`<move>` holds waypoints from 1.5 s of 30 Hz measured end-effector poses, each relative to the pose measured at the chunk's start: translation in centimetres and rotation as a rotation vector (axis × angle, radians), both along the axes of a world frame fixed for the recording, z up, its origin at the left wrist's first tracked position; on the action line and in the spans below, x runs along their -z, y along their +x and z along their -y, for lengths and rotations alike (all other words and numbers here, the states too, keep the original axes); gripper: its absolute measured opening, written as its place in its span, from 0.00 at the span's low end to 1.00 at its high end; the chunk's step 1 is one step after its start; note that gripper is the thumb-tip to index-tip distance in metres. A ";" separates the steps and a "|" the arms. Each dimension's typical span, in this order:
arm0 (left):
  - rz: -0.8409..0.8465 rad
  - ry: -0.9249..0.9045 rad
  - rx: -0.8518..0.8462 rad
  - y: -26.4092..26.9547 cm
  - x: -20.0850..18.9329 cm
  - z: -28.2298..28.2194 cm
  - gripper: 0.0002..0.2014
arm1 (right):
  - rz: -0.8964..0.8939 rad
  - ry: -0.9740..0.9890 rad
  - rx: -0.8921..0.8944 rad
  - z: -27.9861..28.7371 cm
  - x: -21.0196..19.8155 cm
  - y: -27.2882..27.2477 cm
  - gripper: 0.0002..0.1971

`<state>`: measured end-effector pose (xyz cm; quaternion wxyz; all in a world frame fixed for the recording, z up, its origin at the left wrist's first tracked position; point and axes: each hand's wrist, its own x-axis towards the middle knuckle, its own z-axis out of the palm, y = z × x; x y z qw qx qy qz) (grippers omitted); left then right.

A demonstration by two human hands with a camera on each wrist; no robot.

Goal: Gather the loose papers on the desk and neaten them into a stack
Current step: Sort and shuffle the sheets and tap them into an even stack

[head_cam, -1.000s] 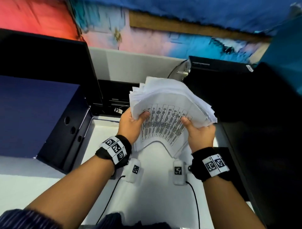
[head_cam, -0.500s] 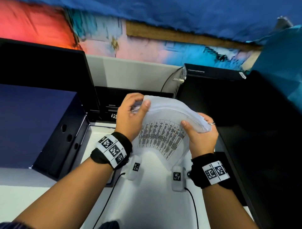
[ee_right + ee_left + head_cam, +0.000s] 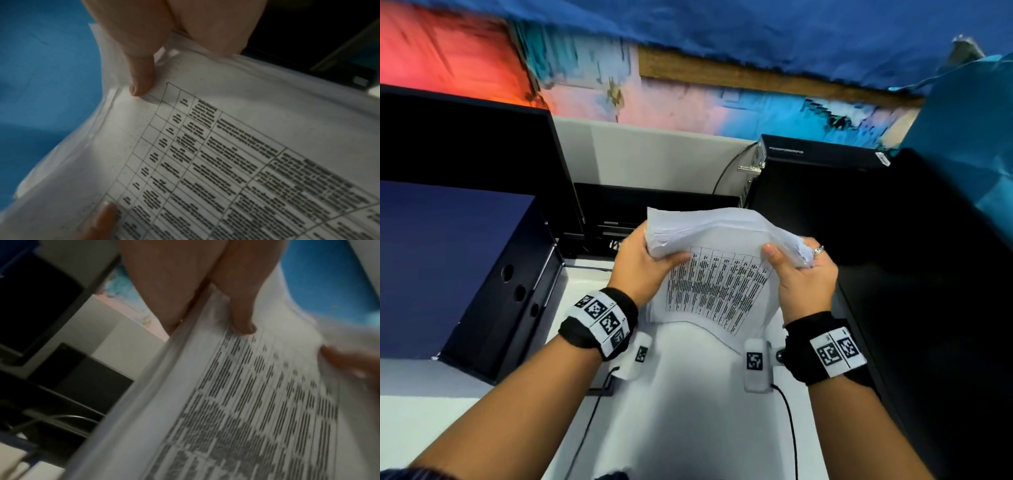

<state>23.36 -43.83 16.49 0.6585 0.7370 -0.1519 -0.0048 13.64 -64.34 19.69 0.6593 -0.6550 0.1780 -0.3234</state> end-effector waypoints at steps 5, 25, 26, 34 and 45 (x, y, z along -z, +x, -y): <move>-0.118 -0.051 0.105 -0.1 1.3 -0.3 0.34 | 0.067 -0.136 0.011 -0.3 -0.6 -0.8 0.16; -0.139 -0.059 0.090 0.6 1.9 0.3 0.31 | 0.066 -0.052 0.248 -0.4 -0.5 0.9 0.14; -0.148 -0.067 0.078 0.6 2.0 0.2 0.28 | 0.074 -0.013 0.173 -0.2 0.0 0.6 0.19; 0.014 -0.104 -0.122 -1.2 -0.3 1.5 0.11 | 0.022 -0.174 0.075 0.1 0.8 -1.0 0.11; 0.263 -0.069 -0.202 -1.5 -3.0 3.1 0.13 | -0.052 0.016 0.054 -0.6 1.8 -1.1 0.32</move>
